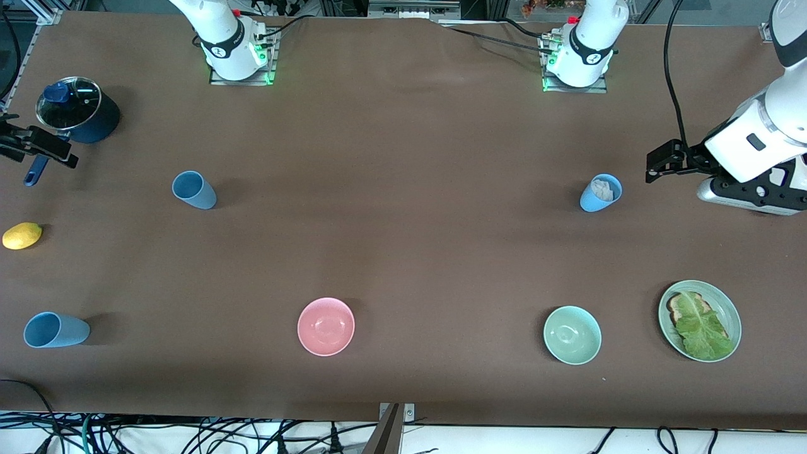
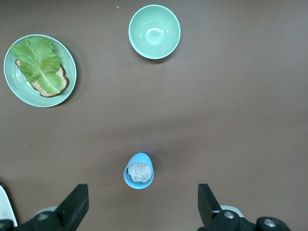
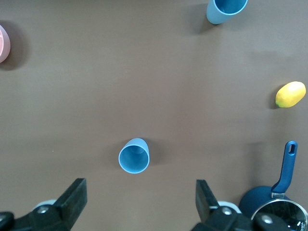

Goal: Stack blue cups with both arms

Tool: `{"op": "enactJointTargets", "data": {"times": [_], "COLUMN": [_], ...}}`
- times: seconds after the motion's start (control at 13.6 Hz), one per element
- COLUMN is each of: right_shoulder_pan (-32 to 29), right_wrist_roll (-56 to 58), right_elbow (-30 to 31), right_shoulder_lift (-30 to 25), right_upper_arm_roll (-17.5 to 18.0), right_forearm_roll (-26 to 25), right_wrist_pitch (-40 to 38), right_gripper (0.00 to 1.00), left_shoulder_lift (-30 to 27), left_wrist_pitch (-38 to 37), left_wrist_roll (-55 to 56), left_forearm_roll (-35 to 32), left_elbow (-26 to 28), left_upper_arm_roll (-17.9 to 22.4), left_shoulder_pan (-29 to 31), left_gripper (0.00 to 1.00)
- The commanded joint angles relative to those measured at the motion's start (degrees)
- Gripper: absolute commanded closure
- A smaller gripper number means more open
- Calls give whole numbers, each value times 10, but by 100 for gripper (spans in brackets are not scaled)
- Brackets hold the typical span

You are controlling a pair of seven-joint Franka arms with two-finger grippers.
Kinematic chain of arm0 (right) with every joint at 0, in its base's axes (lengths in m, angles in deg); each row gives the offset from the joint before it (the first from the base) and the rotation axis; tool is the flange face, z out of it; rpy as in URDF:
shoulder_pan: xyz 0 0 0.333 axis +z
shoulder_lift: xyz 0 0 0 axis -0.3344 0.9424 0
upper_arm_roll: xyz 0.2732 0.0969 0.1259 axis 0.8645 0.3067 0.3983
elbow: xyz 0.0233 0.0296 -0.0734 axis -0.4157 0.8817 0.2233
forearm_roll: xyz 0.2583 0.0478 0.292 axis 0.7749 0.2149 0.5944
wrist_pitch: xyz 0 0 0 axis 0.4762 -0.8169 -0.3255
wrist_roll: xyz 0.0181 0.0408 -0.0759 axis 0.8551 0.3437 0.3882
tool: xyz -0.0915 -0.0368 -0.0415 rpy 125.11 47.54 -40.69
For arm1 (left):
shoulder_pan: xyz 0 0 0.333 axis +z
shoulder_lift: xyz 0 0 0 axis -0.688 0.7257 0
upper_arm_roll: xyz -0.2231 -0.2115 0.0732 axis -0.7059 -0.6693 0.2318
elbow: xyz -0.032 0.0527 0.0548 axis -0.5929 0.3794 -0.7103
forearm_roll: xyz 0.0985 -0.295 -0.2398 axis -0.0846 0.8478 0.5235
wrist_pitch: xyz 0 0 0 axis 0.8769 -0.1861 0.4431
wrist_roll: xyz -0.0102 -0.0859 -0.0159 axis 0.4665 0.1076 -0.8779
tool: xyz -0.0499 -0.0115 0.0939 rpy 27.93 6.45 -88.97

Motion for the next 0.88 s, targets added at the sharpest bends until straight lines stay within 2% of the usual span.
{"op": "enactJointTargets", "data": {"times": [0.0,0.81], "right_shoulder_pan": [2,2], "right_wrist_roll": [7,9], "right_elbow": [3,2], "right_shoulder_lift": [-6,-5], "right_upper_arm_roll": [0,0], "right_forearm_roll": [3,3], "right_wrist_pitch": [-1,-5], "right_gripper": [0,0], "left_shoulder_lift": [9,9], "left_wrist_pitch": [-6,-6], "left_wrist_roll": [-4,-12], "left_forearm_roll": [-13,-8], "left_elbow": [-22,-23], "left_upper_arm_roll": [0,1], "left_shoulder_pan": [-2,2], "left_gripper": [0,0]}}
